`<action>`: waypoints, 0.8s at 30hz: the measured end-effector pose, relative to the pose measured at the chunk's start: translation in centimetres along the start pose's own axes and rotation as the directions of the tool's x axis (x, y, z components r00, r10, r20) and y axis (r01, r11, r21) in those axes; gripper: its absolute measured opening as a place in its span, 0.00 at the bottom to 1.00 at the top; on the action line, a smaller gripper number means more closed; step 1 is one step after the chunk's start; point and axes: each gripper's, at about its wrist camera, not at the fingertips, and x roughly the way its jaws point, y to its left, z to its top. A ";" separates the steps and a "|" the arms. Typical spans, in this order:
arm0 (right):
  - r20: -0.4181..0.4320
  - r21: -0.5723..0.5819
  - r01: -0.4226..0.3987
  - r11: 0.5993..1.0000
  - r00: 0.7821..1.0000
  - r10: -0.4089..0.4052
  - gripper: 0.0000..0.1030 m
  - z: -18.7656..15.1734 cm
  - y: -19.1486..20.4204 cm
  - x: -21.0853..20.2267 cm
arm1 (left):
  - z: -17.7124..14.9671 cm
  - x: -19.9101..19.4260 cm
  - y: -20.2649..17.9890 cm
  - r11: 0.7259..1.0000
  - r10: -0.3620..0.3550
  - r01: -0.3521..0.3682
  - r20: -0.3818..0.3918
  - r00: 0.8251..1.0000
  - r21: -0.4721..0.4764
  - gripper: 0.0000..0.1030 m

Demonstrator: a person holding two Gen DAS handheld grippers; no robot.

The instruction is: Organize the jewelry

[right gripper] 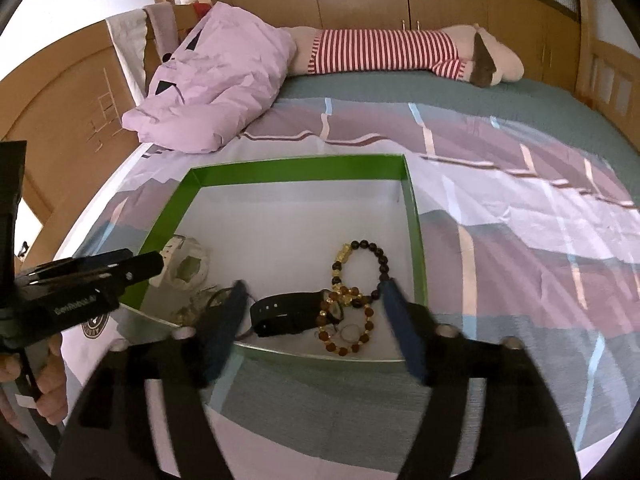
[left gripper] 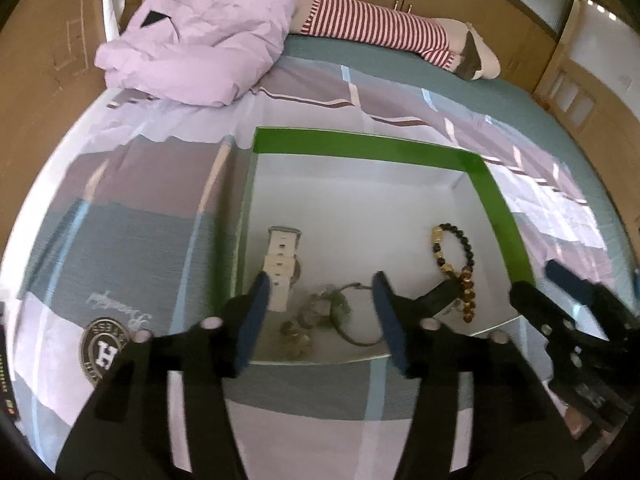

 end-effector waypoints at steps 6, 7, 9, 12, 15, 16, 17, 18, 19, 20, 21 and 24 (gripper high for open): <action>0.030 -0.032 0.072 0.997 0.997 -0.071 0.99 0.5 0.8 -1.9 | -0.9 -2.3 -1.0 0.996 0.083 -0.084 0.037 0.996 0.022 0.98; 0.046 -0.018 0.106 0.994 0.993 -0.105 0.99 0.5 0.8 -2.4 | -1.2 -2.8 -1.2 0.994 0.101 -0.103 0.041 0.994 0.030 0.98; 0.053 0.014 0.130 0.991 0.990 -0.130 0.99 0.7 0.3 -3.0 | -1.7 -3.8 -1.3 0.991 0.116 -0.119 0.059 0.992 0.057 0.98; 0.057 0.061 0.136 0.989 0.989 -0.140 0.99 0.6 -0.6 -4.0 | -2.5 -4.9 -1.3 0.990 0.124 -0.130 0.090 0.988 0.061 0.98; 0.079 0.095 0.129 0.987 0.988 -0.136 0.99 0.5 -1.3 -5.0 | -2.8 -5.3 -1.6 0.992 0.101 -0.106 0.087 0.991 0.061 0.98; 0.087 0.110 0.121 0.987 0.988 -0.131 0.99 0.5 -1.5 -5.3 | -2.8 -5.4 -1.8 0.993 0.098 -0.103 0.089 0.991 0.062 0.98; 0.091 0.115 0.113 0.987 0.988 -0.124 0.99 0.6 -1.6 -5.5 | -2.8 -5.5 -2.0 0.993 0.095 -0.101 0.089 0.991 0.068 0.98; 0.093 0.116 0.109 0.987 0.988 -0.120 0.99 0.6 -1.6 -5.6 | -2.9 -5.5 -2.3 0.992 0.094 -0.100 0.087 0.992 0.076 0.98; 0.092 0.107 0.112 0.988 0.988 -0.122 0.99 0.7 -1.5 -5.7 | -2.9 -5.5 -2.6 0.991 0.092 -0.100 0.087 0.992 0.088 0.98; 0.093 0.092 0.116 0.989 0.988 -0.124 0.99 0.7 -1.2 -5.8 | -3.0 -5.6 -2.8 0.989 0.098 -0.107 0.089 0.991 0.098 0.98; 0.092 0.071 0.116 0.991 0.988 -0.122 0.99 0.7 -1.0 -5.8 | -3.1 -5.6 -2.9 0.988 0.105 -0.114 0.091 0.990 0.102 0.98; 0.103 0.038 0.138 0.990 0.985 -0.141 0.99 0.5 -0.3 -5.9 | -3.2 -5.9 -3.1 0.987 0.116 -0.127 0.103 0.988 0.101 0.98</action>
